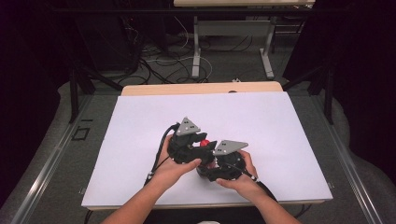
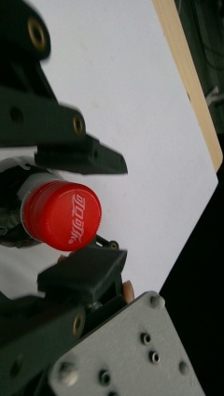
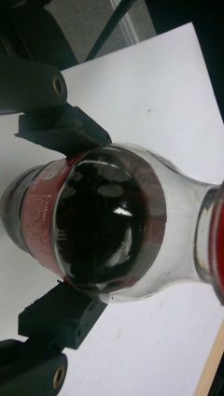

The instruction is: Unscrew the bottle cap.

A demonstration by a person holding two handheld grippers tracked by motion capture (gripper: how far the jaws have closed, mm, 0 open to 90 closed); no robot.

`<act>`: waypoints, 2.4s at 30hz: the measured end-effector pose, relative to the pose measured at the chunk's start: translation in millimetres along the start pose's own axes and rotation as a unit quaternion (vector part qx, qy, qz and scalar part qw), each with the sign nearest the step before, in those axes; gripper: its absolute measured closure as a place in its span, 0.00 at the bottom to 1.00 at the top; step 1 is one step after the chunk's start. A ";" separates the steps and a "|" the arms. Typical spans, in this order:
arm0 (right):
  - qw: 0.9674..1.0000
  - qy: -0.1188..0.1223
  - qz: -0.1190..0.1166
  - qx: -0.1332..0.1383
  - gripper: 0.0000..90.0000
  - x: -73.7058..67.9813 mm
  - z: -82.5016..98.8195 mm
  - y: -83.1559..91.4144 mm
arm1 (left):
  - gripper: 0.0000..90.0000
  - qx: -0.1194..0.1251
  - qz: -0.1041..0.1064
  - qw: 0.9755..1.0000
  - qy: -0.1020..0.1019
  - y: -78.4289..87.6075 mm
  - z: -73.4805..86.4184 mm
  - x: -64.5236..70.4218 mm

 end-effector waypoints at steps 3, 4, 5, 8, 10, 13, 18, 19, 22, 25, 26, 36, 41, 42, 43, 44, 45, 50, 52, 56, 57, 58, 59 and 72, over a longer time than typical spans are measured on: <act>1.000 -0.001 -0.006 0.007 0.34 0.9 -1.2 1.2 | 0.51 0.003 0.019 1.000 -0.002 8.1 -1.8 -4.1; 1.000 -0.006 -0.010 0.010 0.34 0.1 -1.8 1.4 | 0.51 0.002 0.027 1.000 -0.011 10.6 -2.6 -5.8; 1.000 -0.004 -0.014 0.008 0.34 0.2 -2.1 1.8 | 0.50 0.001 0.033 0.999 -0.011 12.7 -3.1 -6.2; 1.000 -0.009 -0.019 0.008 0.34 -1.1 -2.2 1.4 | 0.51 -0.004 0.061 0.998 -0.028 17.8 -5.8 -9.1; 1.000 -0.009 -0.025 0.005 0.34 -1.9 -2.1 1.4 | 0.52 -0.002 0.080 0.996 -0.034 18.9 -6.7 -10.7; 0.999 -0.005 -0.032 0.007 0.34 -2.5 -2.5 0.8 | 0.53 -0.008 0.097 0.994 -0.054 17.8 -5.6 -15.8; 0.999 0.001 -0.040 0.007 0.34 -4.4 -2.4 0.4 | 0.61 -0.005 0.152 0.987 -0.051 14.2 -1.2 -22.7; 0.999 -0.001 -0.042 0.006 0.34 -5.2 -2.3 0.1 | 0.63 -0.010 0.157 0.986 -0.051 13.3 -0.4 -23.0; 0.999 0.001 -0.044 0.003 0.34 -7.2 -2.0 -0.4 | 0.66 -0.018 0.163 0.985 -0.059 10.9 2.5 -21.3; 0.999 -0.001 -0.046 0.000 0.34 -7.4 -1.3 -1.1 | 0.68 -0.020 0.145 0.987 -0.067 10.6 2.8 -18.0; 0.999 0.003 -0.041 0.002 0.34 -6.9 -1.1 -1.5 | 0.68 -0.018 0.134 0.988 -0.069 10.6 2.8 -16.3; 1.000 0.007 -0.003 0.005 0.34 -0.5 -1.5 -0.2 | 0.68 -0.001 -0.004 0.999 -0.032 2.0 1.2 3.8; 1.000 -0.008 0.014 -0.002 0.34 2.6 0.7 0.4 | 0.68 0.008 -0.066 0.998 -0.007 -5.5 2.1 11.8; 1.000 -0.009 0.019 0.006 0.34 3.3 0.9 -0.3 | 0.68 0.006 -0.064 0.998 -0.001 -5.7 1.3 12.0; 1.000 -0.009 0.017 0.004 0.34 3.8 0.9 0.2 | 0.68 0.012 -0.062 0.998 0.003 -6.6 0.7 11.8; 1.000 -0.008 0.021 0.007 0.34 4.3 0.7 0.7 | 0.68 0.005 -0.054 0.999 -0.002 -6.0 -0.2 10.4; 1.000 -0.008 0.018 0.007 0.34 4.5 0.4 1.3 | 0.66 0.003 -0.049 0.999 -0.001 -5.5 -1.5 9.8; 1.000 -0.015 0.002 0.009 0.34 4.4 -0.3 1.7 | 0.52 0.003 0.011 1.000 -0.009 5.4 -10.2 2.9; 1.000 -0.014 -0.008 0.004 0.34 2.9 -1.2 2.8 | 0.51 0.001 0.036 0.999 -0.010 9.1 -13.3 -2.2; 1.000 -0.012 -0.015 0.002 0.34 1.2 -1.8 2.6 | 0.51 -0.014 0.084 0.996 -0.033 12.6 -15.5 -11.0; 1.000 -0.012 -0.018 0.000 0.34 1.1 -1.8 2.7 | 0.52 -0.015 0.086 0.995 -0.045 12.8 -14.9 -12.3; 1.000 -0.012 -0.021 0.000 0.34 1.0 -1.8 2.7 | 0.53 -0.023 0.092 0.994 -0.055 13.8 -14.7 -14.0; 1.000 -0.012 -0.021 0.004 0.34 0.8 -1.7 2.2 | 0.53 -0.023 0.096 0.993 -0.059 13.6 -13.9 -15.1; 0.999 0.003 -0.035 0.005 0.34 -5.2 -2.0 0.3 | 0.67 -0.023 0.156 0.986 -0.053 3.8 -4.5 -19.0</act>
Point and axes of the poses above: each handheld gripper's, and its own axes: y roughly backward along the jaws, z roughly out of its underside, x roughly to its right, the point moved 3 cm from there along -y, roughly forward along the jaws, and after that the axes turned 12 degrees about x, right-handed, at the moved point
